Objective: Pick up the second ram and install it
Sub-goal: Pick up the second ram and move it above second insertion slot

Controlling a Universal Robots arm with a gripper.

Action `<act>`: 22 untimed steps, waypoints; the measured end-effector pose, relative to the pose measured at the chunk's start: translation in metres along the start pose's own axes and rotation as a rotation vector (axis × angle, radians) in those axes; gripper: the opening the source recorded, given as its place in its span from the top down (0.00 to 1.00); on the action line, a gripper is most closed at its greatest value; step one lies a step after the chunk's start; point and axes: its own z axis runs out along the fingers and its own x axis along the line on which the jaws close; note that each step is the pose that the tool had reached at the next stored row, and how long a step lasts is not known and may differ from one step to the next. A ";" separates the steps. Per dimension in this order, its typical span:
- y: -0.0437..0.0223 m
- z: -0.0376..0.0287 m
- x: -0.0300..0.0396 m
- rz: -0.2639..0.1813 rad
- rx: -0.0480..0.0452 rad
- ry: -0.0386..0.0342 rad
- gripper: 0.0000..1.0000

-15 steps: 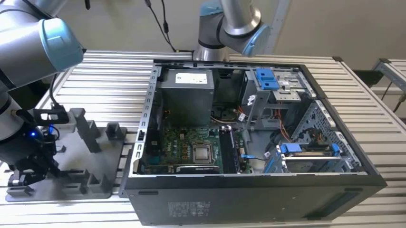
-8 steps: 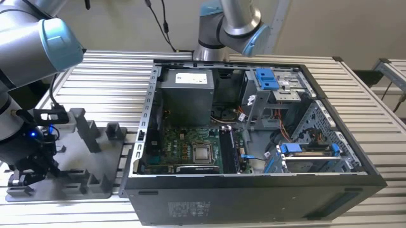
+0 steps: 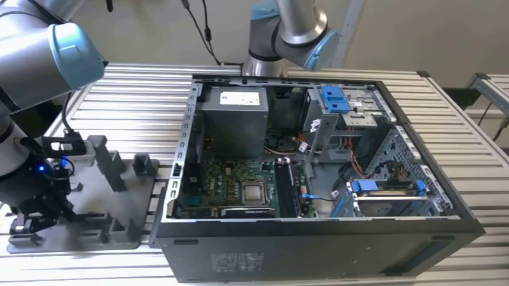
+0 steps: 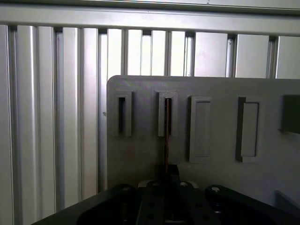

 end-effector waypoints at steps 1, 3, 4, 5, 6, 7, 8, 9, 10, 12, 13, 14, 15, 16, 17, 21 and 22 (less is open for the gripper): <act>0.0000 -0.0008 0.0000 0.000 -0.0001 0.0000 0.86; 0.0000 -0.0027 -0.0001 0.000 0.0000 0.0000 0.86; 0.0000 -0.0040 -0.0002 0.000 -0.0001 0.0000 0.86; 0.0000 -0.0051 -0.0002 0.000 -0.0001 0.0001 0.86; -0.0001 -0.0061 -0.0003 0.000 -0.0001 0.0000 0.86; -0.0001 -0.0070 -0.0003 0.000 -0.0001 0.0001 0.86; -0.0001 -0.0079 -0.0003 0.000 -0.0001 0.0001 0.86; -0.0001 -0.0086 -0.0004 0.000 0.0000 0.0000 0.86; -0.0001 -0.0093 -0.0004 0.000 0.0000 0.0000 0.86; -0.0001 -0.0114 -0.0005 0.000 -0.0001 0.0001 0.86; -0.0001 -0.0124 -0.0005 0.000 0.0000 -0.0002 0.86; -0.0001 -0.0134 -0.0005 0.000 -0.0001 -0.0012 0.86; -0.0002 -0.0144 -0.0005 0.000 0.0000 -0.0023 0.86; -0.0002 -0.0155 -0.0005 0.000 -0.0001 -0.0035 0.86; -0.0002 -0.0167 -0.0005 0.000 0.0000 -0.0048 0.86; -0.0002 -0.0195 -0.0006 0.003 0.0001 -0.0068 0.86; -0.0002 -0.0205 -0.0007 0.004 0.0002 -0.0073 0.86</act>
